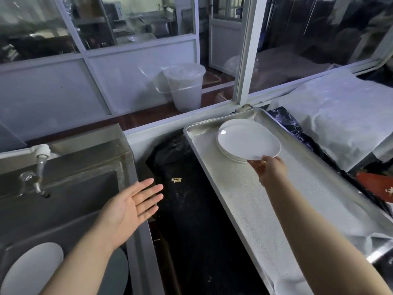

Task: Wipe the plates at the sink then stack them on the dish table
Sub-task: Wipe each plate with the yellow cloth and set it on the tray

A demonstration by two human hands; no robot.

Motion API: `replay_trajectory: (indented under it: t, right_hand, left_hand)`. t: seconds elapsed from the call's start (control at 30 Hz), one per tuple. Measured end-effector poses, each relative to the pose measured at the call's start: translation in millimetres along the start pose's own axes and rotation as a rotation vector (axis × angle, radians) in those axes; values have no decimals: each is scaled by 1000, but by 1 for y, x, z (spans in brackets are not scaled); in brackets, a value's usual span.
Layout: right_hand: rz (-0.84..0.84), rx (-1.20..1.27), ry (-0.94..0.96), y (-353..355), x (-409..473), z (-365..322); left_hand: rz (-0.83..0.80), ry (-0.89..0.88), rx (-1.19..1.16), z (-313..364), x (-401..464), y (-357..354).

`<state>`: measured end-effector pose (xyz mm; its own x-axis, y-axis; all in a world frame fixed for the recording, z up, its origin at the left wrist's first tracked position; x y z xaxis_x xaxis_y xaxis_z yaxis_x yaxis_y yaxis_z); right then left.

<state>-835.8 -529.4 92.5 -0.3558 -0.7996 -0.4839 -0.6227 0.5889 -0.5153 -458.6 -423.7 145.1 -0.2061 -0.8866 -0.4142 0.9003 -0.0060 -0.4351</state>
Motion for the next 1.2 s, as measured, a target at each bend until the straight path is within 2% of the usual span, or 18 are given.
replay_trajectory:
  t: [0.37, 0.63, 0.77, 1.07, 1.2]
  right_hand:
    - [54, -149, -2, 0, 39, -1]
    - [168, -616, 83, 5, 44, -13]
    - [146, -709, 33, 6, 50, -13]
    - [11, -622, -121, -3, 47, 1]
    - [0, -186, -200, -12, 13, 19]
  left_hand:
    - [41, 6, -39, 1, 7, 9]
    - [51, 15, -78, -6, 16, 16]
    - [62, 24, -93, -12, 20, 19]
    - [71, 53, -115, -22, 23, 17]
    - [72, 59, -122, -24, 17, 24]
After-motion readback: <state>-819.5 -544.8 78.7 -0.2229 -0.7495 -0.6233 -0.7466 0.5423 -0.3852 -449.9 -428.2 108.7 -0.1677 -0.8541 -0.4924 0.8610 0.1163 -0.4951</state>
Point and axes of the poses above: each hand's wrist, its own x-axis towards the middle knuckle, its own y-axis out of the back of the hand, z = x × y, the point moved 8 cm from there along x, towards the middle knuckle, and after that the axes turned 8 degrees about -z, right-handed, at the moved point
